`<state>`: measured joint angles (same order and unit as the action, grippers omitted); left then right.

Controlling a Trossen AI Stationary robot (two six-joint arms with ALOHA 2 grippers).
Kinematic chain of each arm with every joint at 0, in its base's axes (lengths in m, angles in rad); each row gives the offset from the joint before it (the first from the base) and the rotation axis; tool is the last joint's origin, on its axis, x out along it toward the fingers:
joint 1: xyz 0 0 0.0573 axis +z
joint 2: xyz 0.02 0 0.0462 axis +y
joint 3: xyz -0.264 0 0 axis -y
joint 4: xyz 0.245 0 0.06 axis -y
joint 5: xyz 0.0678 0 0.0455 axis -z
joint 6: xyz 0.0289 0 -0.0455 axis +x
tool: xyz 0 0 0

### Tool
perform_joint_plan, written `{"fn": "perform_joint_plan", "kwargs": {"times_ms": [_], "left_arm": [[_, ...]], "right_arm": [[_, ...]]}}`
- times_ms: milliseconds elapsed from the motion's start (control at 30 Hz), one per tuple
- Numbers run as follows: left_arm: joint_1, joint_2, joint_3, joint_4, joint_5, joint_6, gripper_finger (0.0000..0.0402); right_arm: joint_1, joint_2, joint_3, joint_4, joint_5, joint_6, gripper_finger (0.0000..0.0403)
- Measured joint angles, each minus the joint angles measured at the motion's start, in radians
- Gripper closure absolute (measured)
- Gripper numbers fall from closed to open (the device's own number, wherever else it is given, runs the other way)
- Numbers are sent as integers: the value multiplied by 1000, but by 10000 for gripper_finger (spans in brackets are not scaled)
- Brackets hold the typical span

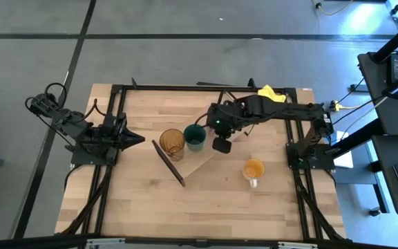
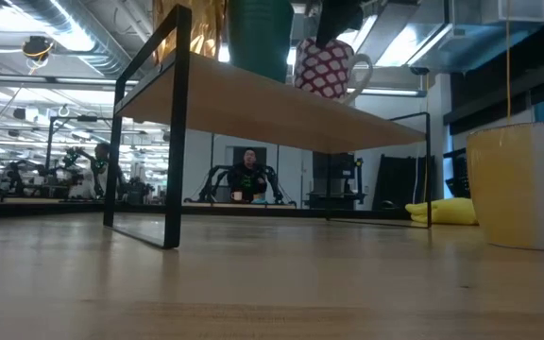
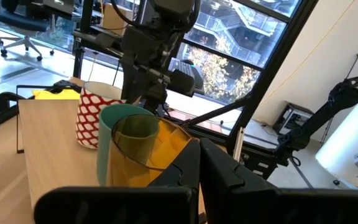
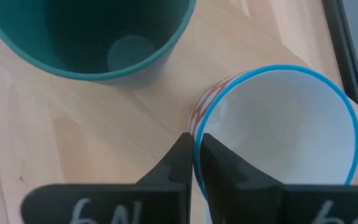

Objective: Stack small to large cups/mugs on shelf
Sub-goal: Adjust the red patterned mug on the shelf

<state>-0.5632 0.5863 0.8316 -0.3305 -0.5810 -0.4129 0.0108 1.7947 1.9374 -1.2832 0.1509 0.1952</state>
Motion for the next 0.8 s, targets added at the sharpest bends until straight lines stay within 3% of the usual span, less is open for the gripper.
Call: {"fn": "perform_joint_plan", "kwargs": {"times_ms": [800], "left_arm": [[-1, -1, 0, 0, 0, 1, 401]], "right_arm": [[0, 1, 19, -16, -19, -1, 368]]}}
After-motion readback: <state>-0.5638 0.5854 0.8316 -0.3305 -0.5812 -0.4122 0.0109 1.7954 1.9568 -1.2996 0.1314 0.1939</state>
